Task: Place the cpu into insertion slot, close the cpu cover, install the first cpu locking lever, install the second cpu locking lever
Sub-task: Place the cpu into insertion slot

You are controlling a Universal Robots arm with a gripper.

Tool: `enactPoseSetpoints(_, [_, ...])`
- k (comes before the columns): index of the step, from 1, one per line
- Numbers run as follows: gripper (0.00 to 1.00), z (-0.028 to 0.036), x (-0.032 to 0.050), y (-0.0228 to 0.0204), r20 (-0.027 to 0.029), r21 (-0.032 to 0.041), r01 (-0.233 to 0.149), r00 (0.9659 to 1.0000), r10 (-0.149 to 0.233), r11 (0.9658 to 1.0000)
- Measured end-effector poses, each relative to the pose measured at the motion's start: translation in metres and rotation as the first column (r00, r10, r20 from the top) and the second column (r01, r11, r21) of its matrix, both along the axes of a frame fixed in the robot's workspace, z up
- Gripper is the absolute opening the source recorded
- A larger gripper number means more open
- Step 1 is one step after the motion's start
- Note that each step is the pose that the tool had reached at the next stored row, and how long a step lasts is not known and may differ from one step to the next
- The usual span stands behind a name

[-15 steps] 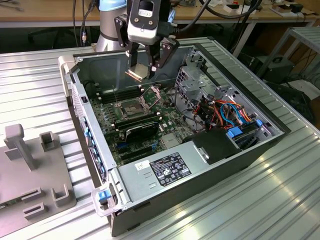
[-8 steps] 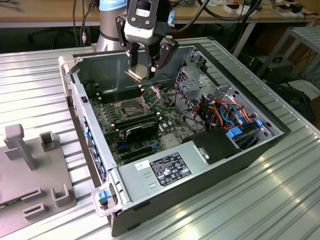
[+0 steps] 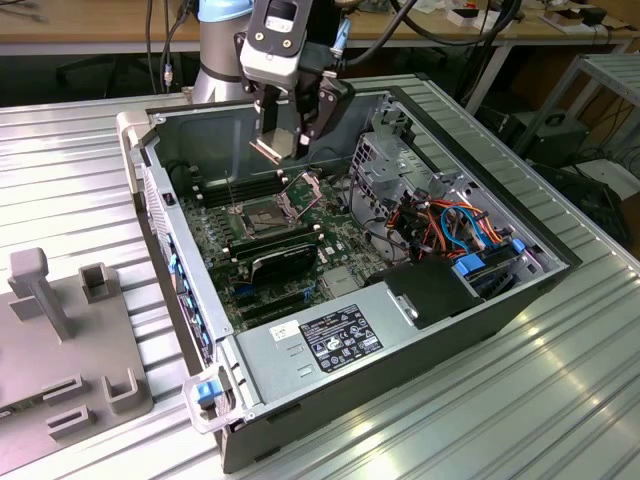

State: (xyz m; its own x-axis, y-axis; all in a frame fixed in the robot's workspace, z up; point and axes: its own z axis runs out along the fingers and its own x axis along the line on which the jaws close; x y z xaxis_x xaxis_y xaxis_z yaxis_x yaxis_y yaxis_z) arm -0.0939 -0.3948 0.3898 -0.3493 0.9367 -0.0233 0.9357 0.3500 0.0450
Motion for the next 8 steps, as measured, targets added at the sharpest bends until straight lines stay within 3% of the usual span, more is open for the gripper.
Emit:
enactPoseSetpoints(6, [0.55, -0.0004, 0.0000, 0.0001, 0.0000, -0.0001, 0.055, 0.9985, -0.055, 0.9985])
enactPoseSetpoints(8, [0.55, -0.0008, 0.0000, 0.0002, 0.0000, -0.0001, 0.089, 0.9960, -0.089, 0.9960])
